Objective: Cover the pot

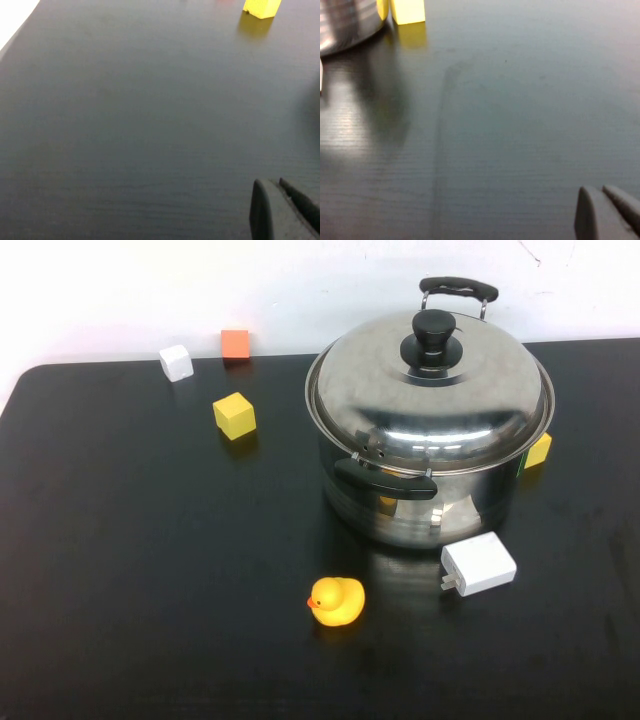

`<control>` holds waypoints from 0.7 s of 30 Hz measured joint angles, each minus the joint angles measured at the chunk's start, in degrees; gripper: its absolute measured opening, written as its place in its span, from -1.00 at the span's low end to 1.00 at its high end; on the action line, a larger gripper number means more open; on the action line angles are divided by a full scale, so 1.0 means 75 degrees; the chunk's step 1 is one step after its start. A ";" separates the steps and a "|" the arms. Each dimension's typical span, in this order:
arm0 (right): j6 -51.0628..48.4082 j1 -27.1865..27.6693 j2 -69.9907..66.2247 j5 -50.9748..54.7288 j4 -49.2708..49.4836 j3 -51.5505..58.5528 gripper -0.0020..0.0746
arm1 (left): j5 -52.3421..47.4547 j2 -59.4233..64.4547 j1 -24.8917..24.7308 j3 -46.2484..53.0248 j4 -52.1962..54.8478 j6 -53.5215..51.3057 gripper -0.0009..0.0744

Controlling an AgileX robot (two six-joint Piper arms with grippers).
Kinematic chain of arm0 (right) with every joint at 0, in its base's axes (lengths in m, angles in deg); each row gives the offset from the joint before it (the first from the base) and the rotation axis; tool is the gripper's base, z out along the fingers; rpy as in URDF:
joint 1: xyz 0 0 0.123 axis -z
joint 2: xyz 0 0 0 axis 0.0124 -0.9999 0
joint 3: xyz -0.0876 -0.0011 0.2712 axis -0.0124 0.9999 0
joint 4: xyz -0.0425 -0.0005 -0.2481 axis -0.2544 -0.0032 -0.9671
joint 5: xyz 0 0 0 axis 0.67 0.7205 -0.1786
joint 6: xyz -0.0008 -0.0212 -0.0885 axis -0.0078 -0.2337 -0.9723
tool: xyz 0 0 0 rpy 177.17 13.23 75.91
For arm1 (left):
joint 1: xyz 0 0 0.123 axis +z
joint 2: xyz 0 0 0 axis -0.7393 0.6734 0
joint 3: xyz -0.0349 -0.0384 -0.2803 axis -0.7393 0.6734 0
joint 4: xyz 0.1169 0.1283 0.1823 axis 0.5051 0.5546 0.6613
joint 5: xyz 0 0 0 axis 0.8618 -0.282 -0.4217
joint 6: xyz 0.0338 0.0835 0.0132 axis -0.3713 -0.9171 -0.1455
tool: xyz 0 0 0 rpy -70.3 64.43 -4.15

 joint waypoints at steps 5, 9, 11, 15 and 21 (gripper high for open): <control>0.0000 0.0000 0.0000 0.0000 0.0000 0.0000 -0.95 | 0.0000 0.0000 0.0000 0.0000 0.0000 0.0000 -0.98; 0.0000 0.0000 0.0000 0.0000 0.0000 0.0000 -0.95 | 0.0000 0.0000 0.0000 0.0000 0.0000 0.0000 -0.98; 0.0000 0.0000 0.0000 0.0000 0.0000 0.0000 -0.95 | 0.0000 0.0000 0.0000 0.0000 0.0000 0.0000 -0.98; -0.0208 0.0000 0.0000 0.0000 -0.0097 0.0000 -0.95 | 0.0000 0.0000 0.0000 0.0000 0.0000 -0.0013 -0.98; -0.0332 0.0000 0.0000 0.0000 -0.0197 0.0000 -0.95 | 0.0000 0.0000 0.0000 0.0000 0.0000 -0.0013 -0.98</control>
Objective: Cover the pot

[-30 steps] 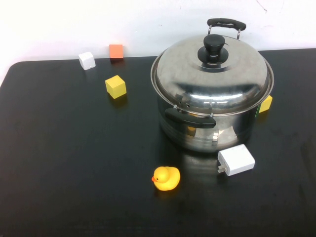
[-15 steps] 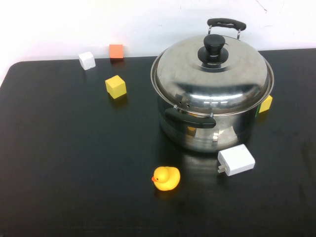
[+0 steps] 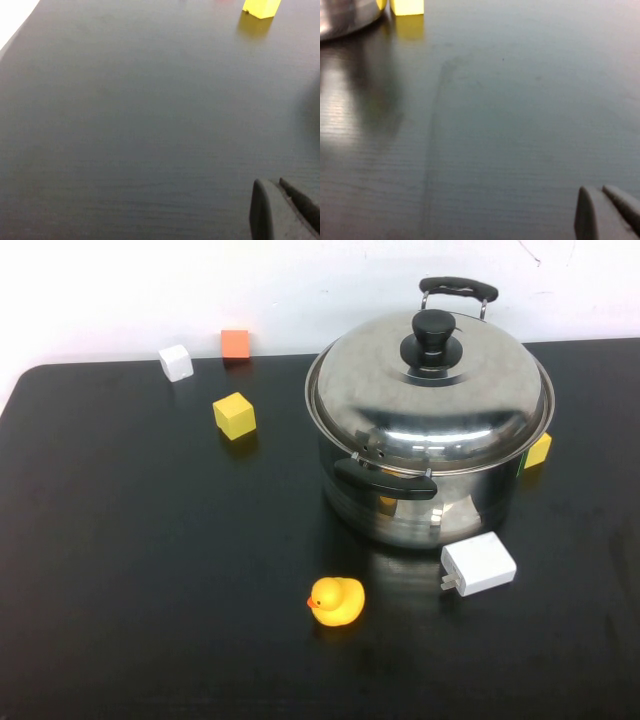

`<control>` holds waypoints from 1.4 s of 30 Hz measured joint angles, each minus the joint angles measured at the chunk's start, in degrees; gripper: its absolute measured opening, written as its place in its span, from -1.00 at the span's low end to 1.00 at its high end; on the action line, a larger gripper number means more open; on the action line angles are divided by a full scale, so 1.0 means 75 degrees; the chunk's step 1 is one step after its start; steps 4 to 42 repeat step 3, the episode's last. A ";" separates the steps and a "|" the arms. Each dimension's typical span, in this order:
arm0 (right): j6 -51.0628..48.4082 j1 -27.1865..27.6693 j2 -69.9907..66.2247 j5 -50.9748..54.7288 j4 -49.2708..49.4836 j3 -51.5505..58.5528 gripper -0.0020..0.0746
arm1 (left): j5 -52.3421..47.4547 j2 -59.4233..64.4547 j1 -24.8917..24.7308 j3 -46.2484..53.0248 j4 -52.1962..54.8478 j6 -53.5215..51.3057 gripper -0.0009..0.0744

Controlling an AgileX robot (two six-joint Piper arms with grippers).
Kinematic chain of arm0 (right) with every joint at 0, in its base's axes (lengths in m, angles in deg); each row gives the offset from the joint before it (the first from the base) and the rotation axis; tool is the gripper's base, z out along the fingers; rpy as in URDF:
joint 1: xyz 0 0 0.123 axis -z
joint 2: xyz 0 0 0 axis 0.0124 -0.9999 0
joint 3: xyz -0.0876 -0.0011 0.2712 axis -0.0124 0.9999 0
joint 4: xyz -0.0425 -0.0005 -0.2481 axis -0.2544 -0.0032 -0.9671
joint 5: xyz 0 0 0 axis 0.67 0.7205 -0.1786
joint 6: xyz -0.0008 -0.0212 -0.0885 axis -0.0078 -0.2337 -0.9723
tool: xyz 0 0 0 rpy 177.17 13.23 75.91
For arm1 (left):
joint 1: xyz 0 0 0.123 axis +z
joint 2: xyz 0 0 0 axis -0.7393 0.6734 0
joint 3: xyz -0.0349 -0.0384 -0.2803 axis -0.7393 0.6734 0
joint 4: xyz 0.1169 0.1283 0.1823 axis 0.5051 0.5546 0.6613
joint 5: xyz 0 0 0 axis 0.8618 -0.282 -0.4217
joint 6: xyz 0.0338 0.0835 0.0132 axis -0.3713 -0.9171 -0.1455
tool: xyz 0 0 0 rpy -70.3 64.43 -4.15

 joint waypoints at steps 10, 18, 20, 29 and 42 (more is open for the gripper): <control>-0.0005 0.0000 0.0000 0.0000 -0.0005 0.0000 -0.95 | 0.0000 0.0000 0.0000 0.0000 0.0000 0.0000 -0.98; -0.0005 0.0000 0.0000 0.0000 -0.0005 0.0000 -0.95 | 0.0000 0.0000 0.0000 0.0000 0.0000 0.0000 -0.98; -0.0005 0.0000 0.0000 0.0000 -0.0005 0.0000 -0.95 | 0.0000 0.0000 0.0000 0.0000 0.0000 0.0000 -0.98; -0.0005 0.0000 0.0000 0.0000 -0.0005 0.0000 -0.95 | 0.0000 0.0000 0.0000 0.0000 0.0000 0.0000 -0.98; -0.0005 0.0000 0.0000 0.0000 -0.0005 0.0000 -0.95 | 0.0000 0.0000 0.0000 0.0000 0.0000 0.0000 -0.98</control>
